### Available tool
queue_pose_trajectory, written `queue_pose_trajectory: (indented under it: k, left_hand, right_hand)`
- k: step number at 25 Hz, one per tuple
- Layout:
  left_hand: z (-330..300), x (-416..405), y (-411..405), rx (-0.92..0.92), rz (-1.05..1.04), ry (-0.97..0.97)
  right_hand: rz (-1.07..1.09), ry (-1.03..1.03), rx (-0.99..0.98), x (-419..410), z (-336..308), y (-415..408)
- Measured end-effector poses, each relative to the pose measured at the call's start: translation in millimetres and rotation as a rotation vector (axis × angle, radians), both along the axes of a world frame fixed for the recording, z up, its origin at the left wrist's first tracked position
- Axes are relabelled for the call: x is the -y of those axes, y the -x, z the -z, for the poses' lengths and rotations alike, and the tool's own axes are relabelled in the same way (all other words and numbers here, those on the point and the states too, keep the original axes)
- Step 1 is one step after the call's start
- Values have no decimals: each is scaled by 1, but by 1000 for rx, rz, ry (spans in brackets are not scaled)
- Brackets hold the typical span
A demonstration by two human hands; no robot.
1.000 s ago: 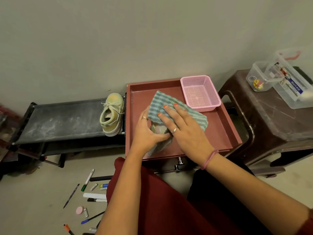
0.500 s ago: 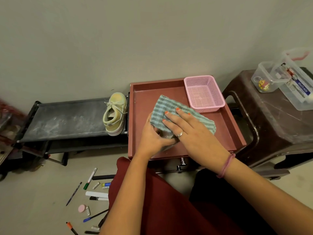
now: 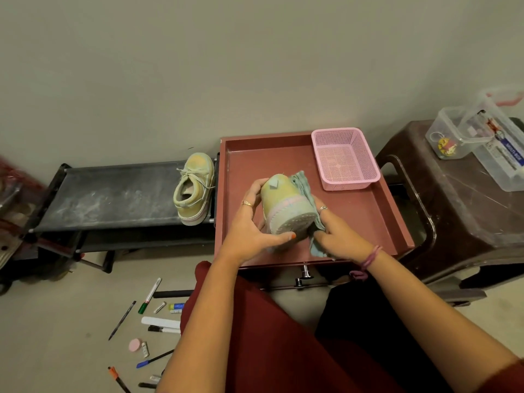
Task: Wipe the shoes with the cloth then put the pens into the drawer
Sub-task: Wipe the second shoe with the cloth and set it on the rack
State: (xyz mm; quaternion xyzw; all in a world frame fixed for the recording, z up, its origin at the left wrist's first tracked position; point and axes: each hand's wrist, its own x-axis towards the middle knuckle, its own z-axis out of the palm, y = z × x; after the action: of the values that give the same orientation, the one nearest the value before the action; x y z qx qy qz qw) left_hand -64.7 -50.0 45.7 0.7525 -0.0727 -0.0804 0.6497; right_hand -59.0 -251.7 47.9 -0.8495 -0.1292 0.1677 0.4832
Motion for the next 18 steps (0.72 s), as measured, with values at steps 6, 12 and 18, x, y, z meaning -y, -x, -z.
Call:
queue_pose_trajectory:
  k: [6, 12, 18]
  left_hand:
    - [-7, -20, -11, -27, 95, -118]
    - [-4, -28, -12, -27, 49, -100]
    - [5, -30, -3, -11, 29, -35]
  right_hand:
    - [-110, -14, 124, -20, -37, 5]
    - [-191, 7, 147, -19, -30, -10]
    - [-105, -24, -176, -14, 5, -8]
